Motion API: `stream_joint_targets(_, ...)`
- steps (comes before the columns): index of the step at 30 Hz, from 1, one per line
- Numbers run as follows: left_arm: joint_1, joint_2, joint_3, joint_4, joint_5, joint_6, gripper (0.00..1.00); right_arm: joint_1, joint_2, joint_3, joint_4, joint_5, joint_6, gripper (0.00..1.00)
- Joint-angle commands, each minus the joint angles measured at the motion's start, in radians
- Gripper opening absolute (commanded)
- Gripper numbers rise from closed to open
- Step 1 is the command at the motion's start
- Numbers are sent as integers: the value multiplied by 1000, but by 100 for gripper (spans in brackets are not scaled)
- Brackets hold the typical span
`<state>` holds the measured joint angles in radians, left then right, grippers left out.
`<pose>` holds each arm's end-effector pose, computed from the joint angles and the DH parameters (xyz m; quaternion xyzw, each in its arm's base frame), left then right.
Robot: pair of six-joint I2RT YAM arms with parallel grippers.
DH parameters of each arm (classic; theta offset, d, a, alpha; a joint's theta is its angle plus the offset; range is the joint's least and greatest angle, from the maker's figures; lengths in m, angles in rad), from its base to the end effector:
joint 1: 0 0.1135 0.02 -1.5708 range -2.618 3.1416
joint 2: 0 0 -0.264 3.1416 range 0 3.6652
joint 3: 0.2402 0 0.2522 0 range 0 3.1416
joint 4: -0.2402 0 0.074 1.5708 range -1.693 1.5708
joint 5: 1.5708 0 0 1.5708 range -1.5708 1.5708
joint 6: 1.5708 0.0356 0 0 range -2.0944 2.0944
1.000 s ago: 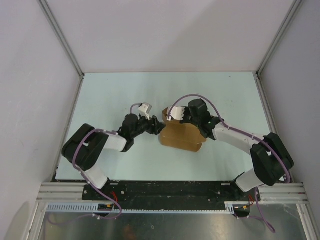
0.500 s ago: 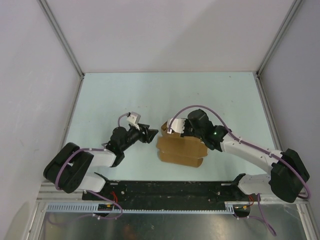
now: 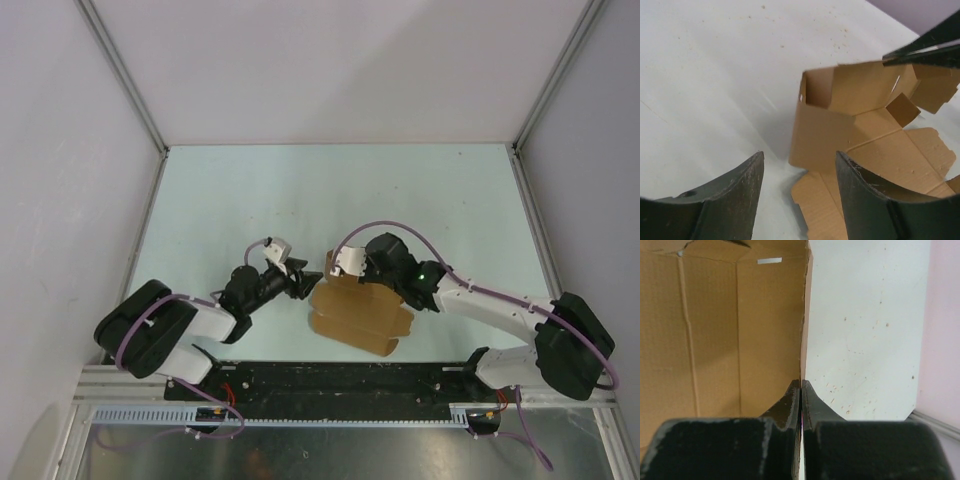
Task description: Fold the paper box
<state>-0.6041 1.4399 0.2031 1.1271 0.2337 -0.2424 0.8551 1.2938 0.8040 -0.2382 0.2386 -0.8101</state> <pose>0.1850 -0.1377 0.1516 0.2096 0.7137 -0.3514 0.5686 0.1856 0.2007 0.2329 -0.6374 0.6457 -0.0994 0.4085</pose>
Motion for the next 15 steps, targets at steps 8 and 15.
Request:
stream_joint_targets(8,-25,66,-73,217,-34,34,65,131,45,-101,231,295,72,1)
stream_joint_targets(15,-25,82,-70,234,-36,69,65,191,6,-189,364,381,34,1)
